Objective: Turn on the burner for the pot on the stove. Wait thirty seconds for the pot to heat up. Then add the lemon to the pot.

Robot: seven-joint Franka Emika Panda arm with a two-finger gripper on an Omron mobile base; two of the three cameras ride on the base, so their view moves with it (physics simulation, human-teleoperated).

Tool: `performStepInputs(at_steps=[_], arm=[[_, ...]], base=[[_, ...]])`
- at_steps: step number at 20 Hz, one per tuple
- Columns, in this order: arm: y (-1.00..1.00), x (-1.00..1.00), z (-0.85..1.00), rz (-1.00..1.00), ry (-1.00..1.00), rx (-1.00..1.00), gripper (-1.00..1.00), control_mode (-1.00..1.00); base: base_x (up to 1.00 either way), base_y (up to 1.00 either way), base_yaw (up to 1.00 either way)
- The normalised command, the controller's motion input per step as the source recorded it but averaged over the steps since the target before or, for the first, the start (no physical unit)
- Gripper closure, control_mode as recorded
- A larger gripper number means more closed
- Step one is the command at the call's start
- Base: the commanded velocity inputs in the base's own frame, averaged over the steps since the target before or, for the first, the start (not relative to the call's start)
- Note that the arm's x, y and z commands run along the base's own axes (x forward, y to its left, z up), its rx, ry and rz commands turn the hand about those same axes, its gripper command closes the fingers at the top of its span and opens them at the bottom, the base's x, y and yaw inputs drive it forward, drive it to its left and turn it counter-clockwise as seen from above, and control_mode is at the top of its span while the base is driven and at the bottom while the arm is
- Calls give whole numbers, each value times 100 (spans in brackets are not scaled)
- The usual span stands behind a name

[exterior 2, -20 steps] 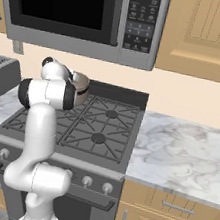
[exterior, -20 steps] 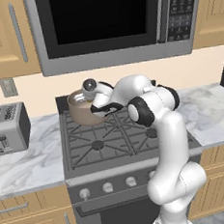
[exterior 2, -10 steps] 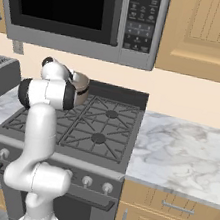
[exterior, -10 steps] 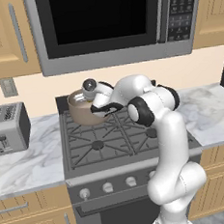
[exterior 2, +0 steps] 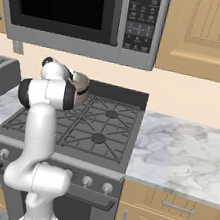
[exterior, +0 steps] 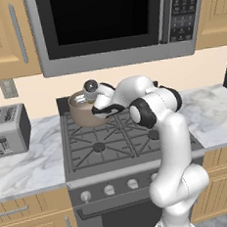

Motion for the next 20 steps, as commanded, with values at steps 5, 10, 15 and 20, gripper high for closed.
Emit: performStepInputs(at_steps=[5,10,15,20], arm=[[0,0,0,0,0,0,100,-100],[0,0,0,0,0,0,100,-100],[0,0,0,0,0,0,100,-100],[0,0,0,0,0,0,100,-100]], base=[[0,0,0],[0,0,0],[0,0,0],[0,0,0]])
